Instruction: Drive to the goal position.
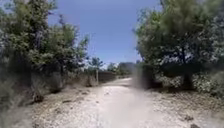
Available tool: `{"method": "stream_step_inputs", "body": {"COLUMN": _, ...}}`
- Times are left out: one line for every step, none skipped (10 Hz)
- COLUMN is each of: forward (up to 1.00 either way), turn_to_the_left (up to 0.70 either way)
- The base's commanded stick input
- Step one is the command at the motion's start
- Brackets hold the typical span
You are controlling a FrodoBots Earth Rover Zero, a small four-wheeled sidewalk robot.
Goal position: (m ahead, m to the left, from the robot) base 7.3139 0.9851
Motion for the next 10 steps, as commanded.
{"method": "stream_step_inputs", "body": {"forward": 0.3, "turn_to_the_left": 0.0}}
{"method": "stream_step_inputs", "body": {"forward": 0.3, "turn_to_the_left": 0.0}}
{"method": "stream_step_inputs", "body": {"forward": 0.3, "turn_to_the_left": 0.0}}
{"method": "stream_step_inputs", "body": {"forward": 0.3, "turn_to_the_left": 0.0}}
{"method": "stream_step_inputs", "body": {"forward": 0.3, "turn_to_the_left": 0.0}}
{"method": "stream_step_inputs", "body": {"forward": 0.3, "turn_to_the_left": 0.0}}
{"method": "stream_step_inputs", "body": {"forward": 0.3, "turn_to_the_left": 0.0}}
{"method": "stream_step_inputs", "body": {"forward": 0.3, "turn_to_the_left": 0.0}}
{"method": "stream_step_inputs", "body": {"forward": 0.3, "turn_to_the_left": 0.0}}
{"method": "stream_step_inputs", "body": {"forward": 0.3, "turn_to_the_left": 0.0}}
